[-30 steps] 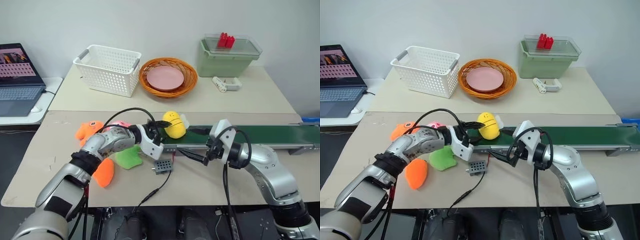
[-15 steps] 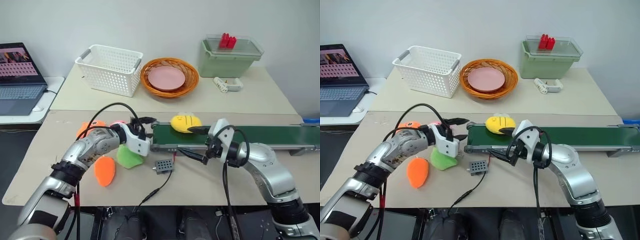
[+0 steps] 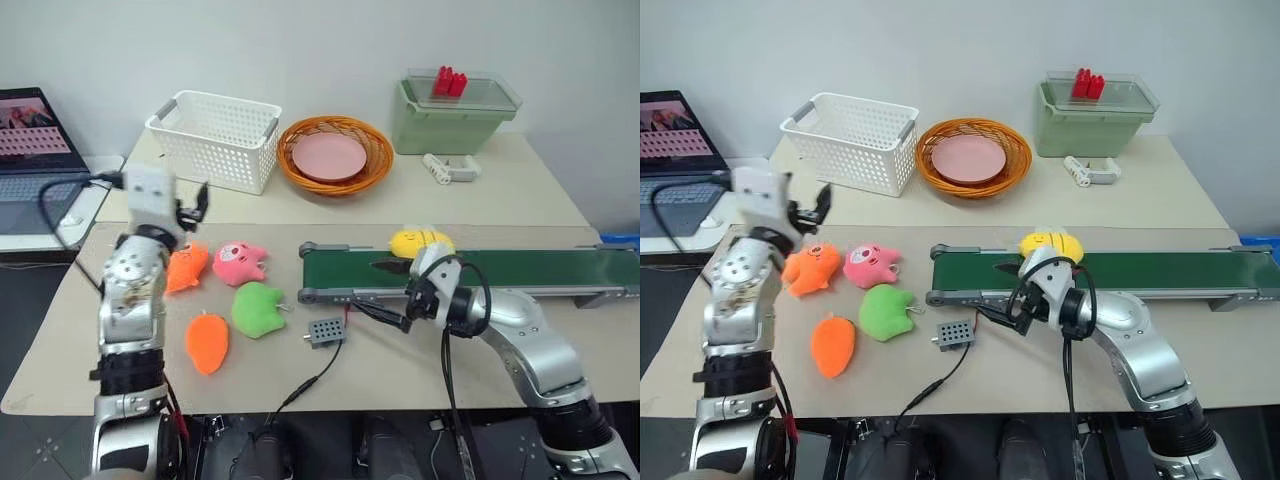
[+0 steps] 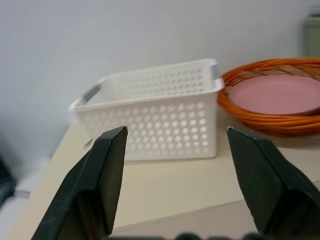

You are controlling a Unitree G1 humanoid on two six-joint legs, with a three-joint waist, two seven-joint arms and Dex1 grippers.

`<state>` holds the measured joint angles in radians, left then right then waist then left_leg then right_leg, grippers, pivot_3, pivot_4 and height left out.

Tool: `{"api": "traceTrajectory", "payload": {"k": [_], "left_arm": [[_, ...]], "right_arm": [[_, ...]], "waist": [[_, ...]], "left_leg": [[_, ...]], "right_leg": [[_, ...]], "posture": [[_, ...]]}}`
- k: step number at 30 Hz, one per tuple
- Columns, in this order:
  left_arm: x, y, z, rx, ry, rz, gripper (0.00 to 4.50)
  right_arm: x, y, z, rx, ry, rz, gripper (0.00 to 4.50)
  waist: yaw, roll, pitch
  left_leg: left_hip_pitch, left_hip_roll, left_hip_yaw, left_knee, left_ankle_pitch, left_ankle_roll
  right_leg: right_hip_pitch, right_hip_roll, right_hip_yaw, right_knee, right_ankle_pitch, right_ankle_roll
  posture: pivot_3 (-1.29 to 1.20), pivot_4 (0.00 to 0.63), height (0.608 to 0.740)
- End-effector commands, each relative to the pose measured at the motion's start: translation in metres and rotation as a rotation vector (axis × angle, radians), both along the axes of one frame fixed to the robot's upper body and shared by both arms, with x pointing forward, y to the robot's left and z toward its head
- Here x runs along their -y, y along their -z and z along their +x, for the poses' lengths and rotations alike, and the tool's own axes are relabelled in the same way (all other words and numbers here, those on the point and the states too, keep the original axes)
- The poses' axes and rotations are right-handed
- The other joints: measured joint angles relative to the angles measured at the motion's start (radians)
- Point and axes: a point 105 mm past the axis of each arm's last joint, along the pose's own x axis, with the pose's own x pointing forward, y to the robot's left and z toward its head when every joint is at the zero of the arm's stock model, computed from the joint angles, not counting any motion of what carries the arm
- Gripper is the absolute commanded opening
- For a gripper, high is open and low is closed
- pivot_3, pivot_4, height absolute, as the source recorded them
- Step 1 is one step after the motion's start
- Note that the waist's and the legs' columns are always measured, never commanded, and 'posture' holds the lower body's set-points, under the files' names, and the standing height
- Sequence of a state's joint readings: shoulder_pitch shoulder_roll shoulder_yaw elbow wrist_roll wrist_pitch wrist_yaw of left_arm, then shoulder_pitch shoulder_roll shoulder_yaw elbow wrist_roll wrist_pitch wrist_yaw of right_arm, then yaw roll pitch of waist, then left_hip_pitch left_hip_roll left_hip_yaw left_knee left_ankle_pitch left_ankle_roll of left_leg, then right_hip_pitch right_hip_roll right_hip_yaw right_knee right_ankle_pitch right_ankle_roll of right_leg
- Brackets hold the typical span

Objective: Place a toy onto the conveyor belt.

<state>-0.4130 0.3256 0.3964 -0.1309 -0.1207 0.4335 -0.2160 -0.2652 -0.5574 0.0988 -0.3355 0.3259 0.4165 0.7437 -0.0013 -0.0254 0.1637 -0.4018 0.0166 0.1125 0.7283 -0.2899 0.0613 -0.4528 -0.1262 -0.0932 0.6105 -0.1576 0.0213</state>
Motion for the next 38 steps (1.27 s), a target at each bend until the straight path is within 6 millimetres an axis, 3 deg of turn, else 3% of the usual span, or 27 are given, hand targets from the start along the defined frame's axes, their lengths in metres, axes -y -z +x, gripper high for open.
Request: {"api": "traceTrajectory", "payload": {"k": [1,6,11,16,22,38], "left_arm": [[-0.025,0.013,-0.03,-0.01,-0.095,-0.116,3.38],[-0.048,0.046,-0.059,-0.105,-0.17,-0.082,3.38],[-0.057,0.052,-0.07,-0.099,-0.173,-0.095,3.38],[-0.059,0.054,-0.068,-0.088,-0.168,-0.132,3.38],[-0.059,0.055,-0.061,-0.066,-0.161,-0.204,3.38],[-0.043,0.056,-0.047,-0.063,-0.083,-0.205,3.38]], "right_arm": [[0.01,-0.015,0.012,0.083,0.129,0.049,4.5],[0.027,-0.02,0.026,0.118,0.325,0.103,4.5],[0.035,-0.036,0.033,0.144,0.421,0.206,4.5],[0.044,-0.038,0.039,0.165,0.484,0.213,4.5],[0.062,-0.024,0.043,0.146,0.571,0.203,4.5],[0.069,-0.017,0.049,0.147,0.622,0.216,4.5]], "waist": [[0.001,0.0,0.0],[0.008,0.0,0.0],[0.013,0.0,0.0],[0.01,0.0,0.0],[0.01,0.0,0.0],[-0.001,0.0,0.0]], "left_leg": [[0.0,0.0,0.0,0.0,0.0,0.0],[0.001,0.0,0.0,0.0,0.0,-0.001],[0.001,-0.001,0.0,0.0,0.0,-0.001],[0.001,-0.001,0.001,0.0,0.0,-0.001],[0.001,-0.001,0.001,0.0,0.0,-0.001],[0.001,-0.001,0.001,0.0,0.0,-0.001]], "right_leg": [[0.0,0.0,0.0,0.0,0.0,0.0],[0.0,0.0,0.0,-0.001,0.0,-0.001],[0.0,-0.001,0.0,-0.001,0.0,-0.001],[-0.001,-0.001,0.0,0.0,-0.001,-0.002],[-0.001,-0.001,0.0,0.0,-0.001,-0.002],[-0.001,-0.001,0.001,0.0,-0.001,-0.002]], "posture": [[0.0,0.15,0.74],[0.0,0.15,0.74],[0.0,0.15,0.74],[0.0,0.15,0.74],[0.0,0.15,0.74],[0.0,0.15,0.74]]}}
